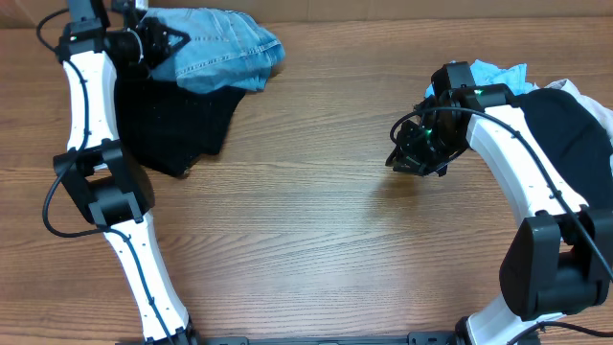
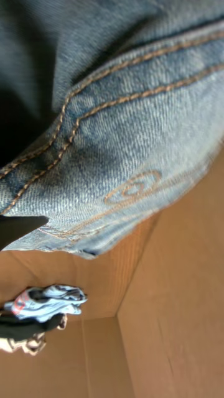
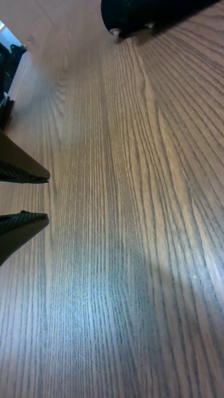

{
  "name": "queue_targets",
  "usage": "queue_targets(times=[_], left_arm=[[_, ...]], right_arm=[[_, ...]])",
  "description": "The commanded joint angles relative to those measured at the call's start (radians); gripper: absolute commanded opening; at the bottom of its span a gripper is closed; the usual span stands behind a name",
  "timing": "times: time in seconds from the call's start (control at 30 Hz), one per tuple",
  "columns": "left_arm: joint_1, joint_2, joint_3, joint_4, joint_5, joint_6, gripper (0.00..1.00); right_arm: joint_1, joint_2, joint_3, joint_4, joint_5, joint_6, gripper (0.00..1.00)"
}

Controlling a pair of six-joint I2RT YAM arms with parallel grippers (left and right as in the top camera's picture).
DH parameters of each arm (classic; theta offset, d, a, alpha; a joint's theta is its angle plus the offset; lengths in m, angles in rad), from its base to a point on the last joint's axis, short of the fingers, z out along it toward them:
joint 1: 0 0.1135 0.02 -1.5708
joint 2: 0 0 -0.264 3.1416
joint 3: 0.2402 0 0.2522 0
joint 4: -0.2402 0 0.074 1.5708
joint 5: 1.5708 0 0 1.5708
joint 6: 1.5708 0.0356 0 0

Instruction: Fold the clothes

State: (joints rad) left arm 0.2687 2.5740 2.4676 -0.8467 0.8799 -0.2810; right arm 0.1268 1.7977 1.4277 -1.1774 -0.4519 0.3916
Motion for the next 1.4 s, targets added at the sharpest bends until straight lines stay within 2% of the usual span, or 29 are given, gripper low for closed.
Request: queue_targets(times=[0.0, 0.23, 0.27, 0.37, 0.47, 0.53, 0.77, 0.97, 1.07, 1.1, 1.13, 1.17, 1.23, 1.27, 1.3, 1.33, 1.37], left_arm=[[0.033, -0.019, 0.014, -0.078, 0.029, 0.021, 0.04], [0.038, -0.108, 0.077, -0.207, 0.021, 0.035, 0.04], [0.038, -0.133, 0.077, -0.233, 0.0, 0.036, 0.04], [0.039, -0.222, 0.077, -0.354, -0.202, 0.051, 0.04], [0.037, -0.225, 0.077, -0.36, -0.212, 0.067, 0.04], [0.012, -0.23, 0.086, -0.357, -0.193, 0.155, 0.04], [-0.014, -0.232, 0.181, -0.422, -0.184, 0.32, 0.04], [0.09, -0.231, 0.206, -0.613, -0.298, 0.345, 0.04], [0.178, -0.231, 0.206, -0.704, -0.365, 0.294, 0.04], [0.192, -0.231, 0.204, -0.73, -0.406, 0.288, 0.08], [0.205, -0.231, 0.203, -0.755, -0.43, 0.283, 0.29], [0.217, -0.231, 0.198, -0.778, -0.457, 0.274, 0.24], [0.233, -0.231, 0.197, -0.802, -0.544, 0.166, 0.04], [0.238, -0.231, 0.196, -0.802, -0.594, 0.128, 0.08], [0.238, -0.23, 0.192, -0.802, -0.61, 0.124, 0.5], [0.238, -0.23, 0.186, -0.803, -0.609, 0.124, 0.5], [0.238, -0.23, 0.184, -0.803, -0.609, 0.123, 0.46]], right_arm=[[0.003, -0.034, 0.011, 0.0, 0.002, -0.007, 0.2], [0.003, -0.034, 0.011, -0.006, 0.002, -0.007, 0.2], [0.003, -0.034, 0.011, -0.006, 0.002, -0.007, 0.2], [0.003, -0.034, 0.011, -0.006, 0.002, -0.007, 0.2], [0.003, -0.034, 0.011, -0.005, 0.002, -0.007, 0.2], [0.003, -0.034, 0.011, -0.006, 0.002, -0.007, 0.2], [0.003, -0.034, 0.011, -0.003, 0.002, -0.007, 0.2], [0.003, -0.034, 0.011, 0.004, 0.002, -0.007, 0.2], [0.003, -0.034, 0.011, 0.008, 0.002, -0.007, 0.2], [0.003, -0.034, 0.011, 0.008, 0.002, -0.007, 0.2], [0.003, -0.034, 0.011, 0.01, 0.002, -0.007, 0.2], [0.003, -0.034, 0.011, 0.012, 0.002, -0.007, 0.2], [0.003, -0.034, 0.011, 0.011, 0.001, -0.007, 0.2], [0.003, -0.034, 0.011, 0.007, 0.001, -0.007, 0.2], [0.003, -0.034, 0.011, 0.005, 0.002, -0.007, 0.2], [0.003, -0.034, 0.011, 0.005, 0.002, -0.007, 0.2], [0.003, -0.034, 0.011, 0.005, 0.002, -0.007, 0.2]])
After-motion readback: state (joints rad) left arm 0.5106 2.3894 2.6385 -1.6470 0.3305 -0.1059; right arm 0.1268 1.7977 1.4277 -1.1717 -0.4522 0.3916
